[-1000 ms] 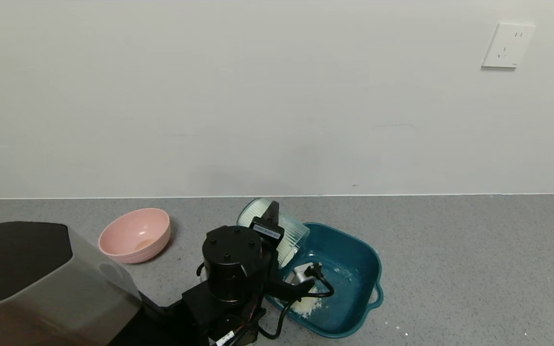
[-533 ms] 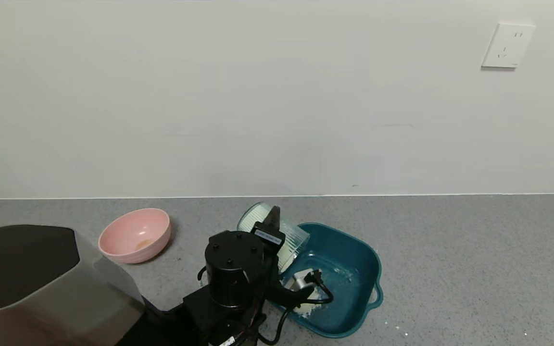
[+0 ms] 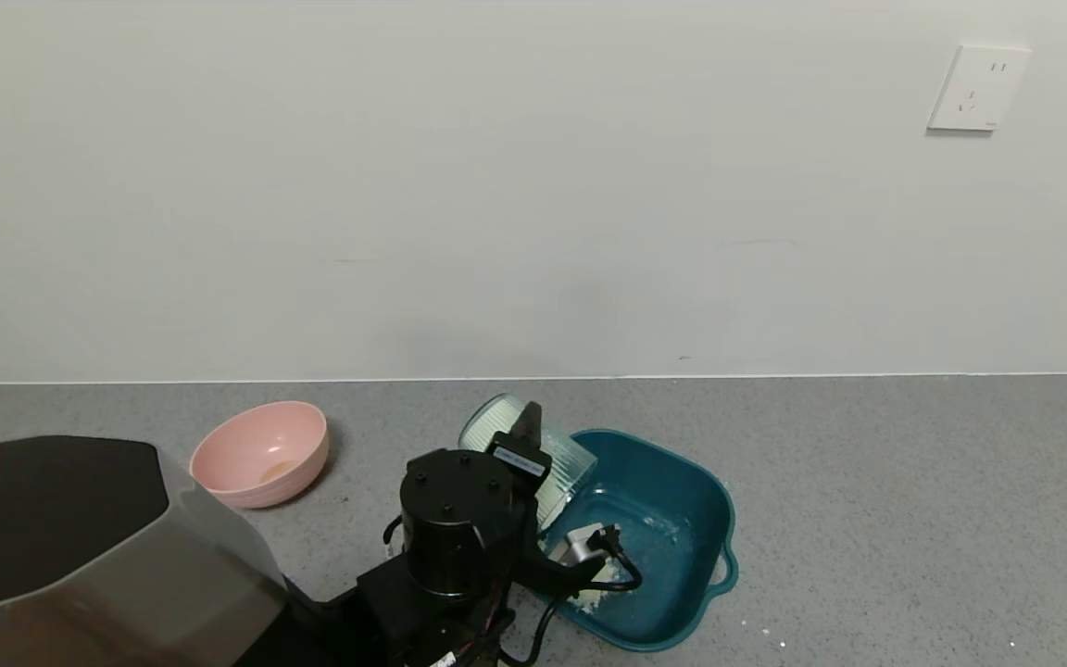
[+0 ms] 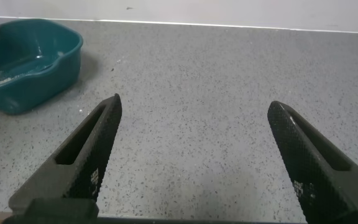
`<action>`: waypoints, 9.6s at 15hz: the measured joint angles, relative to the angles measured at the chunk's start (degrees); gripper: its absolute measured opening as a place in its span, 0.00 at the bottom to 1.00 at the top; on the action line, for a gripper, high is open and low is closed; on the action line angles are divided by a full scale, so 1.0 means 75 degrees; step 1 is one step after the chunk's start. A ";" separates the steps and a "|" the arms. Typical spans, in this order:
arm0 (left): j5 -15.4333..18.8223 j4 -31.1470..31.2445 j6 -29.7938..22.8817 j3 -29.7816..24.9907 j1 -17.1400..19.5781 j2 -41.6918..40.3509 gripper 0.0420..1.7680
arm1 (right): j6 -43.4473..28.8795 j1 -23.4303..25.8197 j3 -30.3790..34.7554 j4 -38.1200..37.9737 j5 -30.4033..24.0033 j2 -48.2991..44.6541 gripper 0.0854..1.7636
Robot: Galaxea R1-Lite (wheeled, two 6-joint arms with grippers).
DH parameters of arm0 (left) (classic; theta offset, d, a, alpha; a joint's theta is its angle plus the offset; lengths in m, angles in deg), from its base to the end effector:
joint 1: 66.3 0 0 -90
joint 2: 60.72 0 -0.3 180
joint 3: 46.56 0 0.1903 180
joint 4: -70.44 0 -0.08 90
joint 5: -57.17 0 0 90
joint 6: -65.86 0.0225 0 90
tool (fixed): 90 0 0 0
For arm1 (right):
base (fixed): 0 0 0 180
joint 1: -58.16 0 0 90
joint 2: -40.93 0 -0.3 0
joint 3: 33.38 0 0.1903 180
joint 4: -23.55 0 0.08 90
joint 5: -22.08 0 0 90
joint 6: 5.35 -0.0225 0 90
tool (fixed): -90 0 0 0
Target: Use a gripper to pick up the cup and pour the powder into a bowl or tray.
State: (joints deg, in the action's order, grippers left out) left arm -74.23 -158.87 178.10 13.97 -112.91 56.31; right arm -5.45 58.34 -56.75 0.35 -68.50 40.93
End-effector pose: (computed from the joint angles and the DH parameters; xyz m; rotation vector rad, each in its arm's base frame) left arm 0.2427 -0.2350 0.0964 2.0430 -0.0300 -0.1504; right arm -0.0228 0.0003 0.0758 0.0017 -0.0030 0.0070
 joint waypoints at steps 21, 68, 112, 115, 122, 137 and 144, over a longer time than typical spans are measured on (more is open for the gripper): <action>0.0044 0.0011 -0.5575 0.0050 0.0088 -0.0150 0.71 | 0.0000 0.0000 0.0000 0.0000 0.0000 0.0000 0.97; 0.6279 0.1530 -1.4094 0.1149 0.4072 0.1404 0.71 | 0.0000 0.0000 0.0000 -0.0003 -0.0003 0.0000 0.97; 0.5526 0.9424 -1.4513 -0.0169 0.5068 -0.8507 0.97 | 0.0000 0.0000 0.0000 0.0000 -0.0003 0.0000 0.97; 0.5470 1.0560 -1.4510 -0.0390 0.5102 -1.0323 0.97 | 0.0000 0.0000 0.0000 0.0000 0.0000 0.0000 0.97; 0.4392 1.2233 -1.4573 -0.0114 0.5208 -1.3190 0.97 | 0.0000 0.0000 0.0000 0.0000 -0.0003 0.0000 0.97; 0.5832 1.0565 -1.4460 -0.2562 0.6201 -1.5113 0.97 | -0.0002 0.0000 0.0000 0.0000 -0.0003 0.0000 0.97; 0.5791 0.9538 -1.4297 -0.4341 0.6201 -1.5571 0.97 | 0.0000 0.0000 0.0000 0.0000 -0.0003 0.0003 0.97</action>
State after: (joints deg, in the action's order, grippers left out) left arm -30.79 -87.34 70.87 -18.59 -66.40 -60.48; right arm -5.45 58.34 -56.75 0.35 -68.52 40.95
